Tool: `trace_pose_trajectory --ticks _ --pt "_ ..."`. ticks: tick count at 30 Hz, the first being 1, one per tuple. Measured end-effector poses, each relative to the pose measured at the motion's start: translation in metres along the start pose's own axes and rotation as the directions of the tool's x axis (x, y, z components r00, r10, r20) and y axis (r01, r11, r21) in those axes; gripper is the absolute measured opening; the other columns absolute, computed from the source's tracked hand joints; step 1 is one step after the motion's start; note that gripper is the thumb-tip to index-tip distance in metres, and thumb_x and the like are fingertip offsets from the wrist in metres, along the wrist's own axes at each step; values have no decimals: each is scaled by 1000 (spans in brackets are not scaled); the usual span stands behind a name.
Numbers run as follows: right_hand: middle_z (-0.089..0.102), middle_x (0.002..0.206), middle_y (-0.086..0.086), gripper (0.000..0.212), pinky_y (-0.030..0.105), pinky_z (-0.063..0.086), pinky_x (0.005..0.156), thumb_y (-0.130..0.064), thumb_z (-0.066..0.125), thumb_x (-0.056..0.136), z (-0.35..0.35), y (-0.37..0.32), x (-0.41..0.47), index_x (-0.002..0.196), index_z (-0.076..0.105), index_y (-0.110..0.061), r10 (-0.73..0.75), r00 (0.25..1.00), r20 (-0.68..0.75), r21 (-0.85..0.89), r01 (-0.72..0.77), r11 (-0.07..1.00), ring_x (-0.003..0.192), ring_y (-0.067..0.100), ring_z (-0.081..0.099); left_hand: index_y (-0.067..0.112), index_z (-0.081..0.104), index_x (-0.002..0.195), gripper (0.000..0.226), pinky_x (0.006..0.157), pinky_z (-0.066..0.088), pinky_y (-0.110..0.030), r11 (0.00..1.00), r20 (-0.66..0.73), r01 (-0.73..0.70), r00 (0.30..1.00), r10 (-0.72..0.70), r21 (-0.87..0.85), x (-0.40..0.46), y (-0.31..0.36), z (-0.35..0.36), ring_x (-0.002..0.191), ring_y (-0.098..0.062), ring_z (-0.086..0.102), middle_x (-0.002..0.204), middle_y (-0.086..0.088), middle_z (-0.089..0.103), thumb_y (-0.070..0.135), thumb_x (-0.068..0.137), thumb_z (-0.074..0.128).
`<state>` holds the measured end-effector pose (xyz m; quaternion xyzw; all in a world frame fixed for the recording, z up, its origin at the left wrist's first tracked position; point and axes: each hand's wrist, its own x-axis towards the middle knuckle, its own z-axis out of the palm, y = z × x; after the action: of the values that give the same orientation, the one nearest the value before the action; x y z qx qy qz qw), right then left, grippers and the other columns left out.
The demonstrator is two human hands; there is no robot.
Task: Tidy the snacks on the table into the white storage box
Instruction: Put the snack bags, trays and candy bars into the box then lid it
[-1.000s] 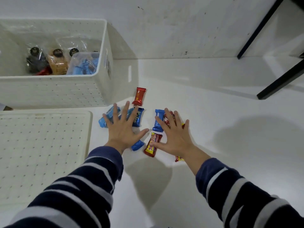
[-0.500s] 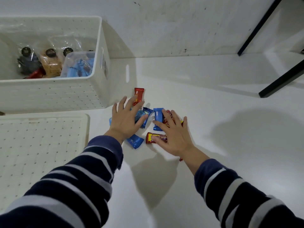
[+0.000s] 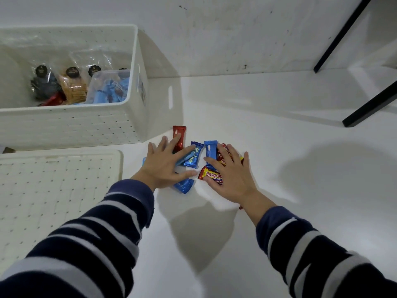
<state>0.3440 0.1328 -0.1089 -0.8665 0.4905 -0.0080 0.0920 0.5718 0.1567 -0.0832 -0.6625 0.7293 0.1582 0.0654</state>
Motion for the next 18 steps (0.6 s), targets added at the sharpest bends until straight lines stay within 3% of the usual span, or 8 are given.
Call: trace_pose_trajectory --ticks 5,8,11,14,18 --pt "24 158 0 59 64 18 109 -69 26 84 1 -1 0 135 43 -45 0 999 -44 -11 0 1000 145 29 20 53 -5 145 98 114 11 -56 993 -76 -63 995 71 99 -25 -1 17 147 -34 2 161 1 -9 96 58 13" --pt "33 154 1 56 61 26 106 -67 29 84 4 0 0 131 48 -43 -6 997 -78 -36 3 999 141 30 29 46 26 145 87 103 32 -50 991 -256 -53 963 84 125 -26 3 32 136 -32 33 158 -2 21 89 69 28" --pt "50 140 2 48 48 38 92 -63 39 84 5 1 1 122 57 -40 -37 984 -176 -77 24 997 126 31 46 36 53 129 71 80 43 -42 995 -429 -24 901 62 94 -18 8 41 108 -32 52 142 -3 48 80 74 43" --pt "59 122 0 43 38 43 73 -62 44 81 5 1 1 113 61 -37 -47 965 -260 -120 16 993 101 30 54 31 59 121 58 68 46 -39 999 -502 -2 865 25 47 -11 13 40 91 -33 56 128 -3 57 69 80 43" --pt "61 108 3 41 34 49 58 -60 46 83 7 2 -1 109 61 -32 -72 960 -269 -145 33 989 88 30 55 27 63 118 42 62 47 -36 1000 -551 -1 835 -12 -23 -4 14 41 83 -31 59 119 -4 60 50 82 60"
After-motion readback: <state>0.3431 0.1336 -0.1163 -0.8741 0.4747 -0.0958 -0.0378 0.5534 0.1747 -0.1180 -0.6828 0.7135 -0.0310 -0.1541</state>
